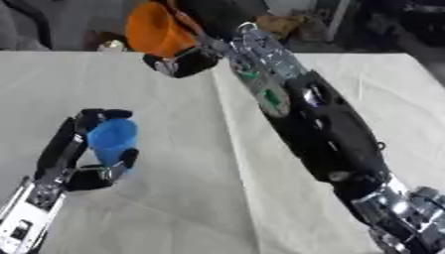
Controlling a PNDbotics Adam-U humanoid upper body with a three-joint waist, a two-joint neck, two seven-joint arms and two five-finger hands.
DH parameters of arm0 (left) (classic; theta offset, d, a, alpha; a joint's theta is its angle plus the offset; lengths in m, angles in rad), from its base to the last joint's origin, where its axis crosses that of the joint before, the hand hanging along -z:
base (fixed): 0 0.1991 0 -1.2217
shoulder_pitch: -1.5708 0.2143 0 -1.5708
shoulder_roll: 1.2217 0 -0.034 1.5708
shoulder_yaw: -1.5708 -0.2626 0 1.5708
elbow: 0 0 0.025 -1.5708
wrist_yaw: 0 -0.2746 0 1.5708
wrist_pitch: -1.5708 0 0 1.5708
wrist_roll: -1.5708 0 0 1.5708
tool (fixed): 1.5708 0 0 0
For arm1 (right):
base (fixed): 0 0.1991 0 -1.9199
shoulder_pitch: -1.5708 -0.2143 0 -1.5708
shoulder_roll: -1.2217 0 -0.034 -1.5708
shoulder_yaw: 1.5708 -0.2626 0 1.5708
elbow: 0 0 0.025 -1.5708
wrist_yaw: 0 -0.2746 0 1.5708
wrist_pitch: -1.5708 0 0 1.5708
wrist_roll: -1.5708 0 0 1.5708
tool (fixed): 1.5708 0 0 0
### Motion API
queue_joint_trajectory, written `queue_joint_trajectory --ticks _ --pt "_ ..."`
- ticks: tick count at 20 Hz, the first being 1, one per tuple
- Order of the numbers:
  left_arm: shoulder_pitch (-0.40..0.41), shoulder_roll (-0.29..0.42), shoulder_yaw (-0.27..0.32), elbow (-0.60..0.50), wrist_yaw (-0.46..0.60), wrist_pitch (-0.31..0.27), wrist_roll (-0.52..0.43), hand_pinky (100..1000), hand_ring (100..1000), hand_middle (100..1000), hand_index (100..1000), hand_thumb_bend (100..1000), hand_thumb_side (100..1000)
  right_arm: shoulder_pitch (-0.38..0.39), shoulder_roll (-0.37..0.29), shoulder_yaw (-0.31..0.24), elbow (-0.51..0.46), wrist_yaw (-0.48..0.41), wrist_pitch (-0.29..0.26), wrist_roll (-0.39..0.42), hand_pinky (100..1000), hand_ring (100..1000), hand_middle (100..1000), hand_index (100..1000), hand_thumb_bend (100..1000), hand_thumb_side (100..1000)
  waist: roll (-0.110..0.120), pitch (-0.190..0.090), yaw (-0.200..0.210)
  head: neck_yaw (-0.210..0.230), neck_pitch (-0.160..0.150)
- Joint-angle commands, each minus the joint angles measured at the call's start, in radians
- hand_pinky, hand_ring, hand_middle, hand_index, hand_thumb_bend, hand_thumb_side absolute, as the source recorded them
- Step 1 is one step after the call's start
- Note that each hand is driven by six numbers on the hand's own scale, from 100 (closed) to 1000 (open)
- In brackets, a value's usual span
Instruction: Pour the contents of one cup into another cup.
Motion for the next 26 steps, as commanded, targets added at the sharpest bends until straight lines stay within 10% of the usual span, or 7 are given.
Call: queue_joint_trajectory --ticks 1,26 --pt "-0.023 0.004 0.006 -0.002 -0.014 -0.008 0.014 100 162 255 788 100 582 -0.022 0.0 0.005 -0.03 0.036 -0.024 0.015 662 543 195 371 211 100 0.005 -0.018 -0.001 -0.003 -0.002" --pt "-0.043 -0.001 0.022 -0.01 0.015 0.01 0.008 100 160 253 776 100 600 0.001 0.044 0.044 -0.044 0.299 -0.121 0.001 675 534 308 468 310 100 0.006 -0.022 0.001 -0.01 0.002"
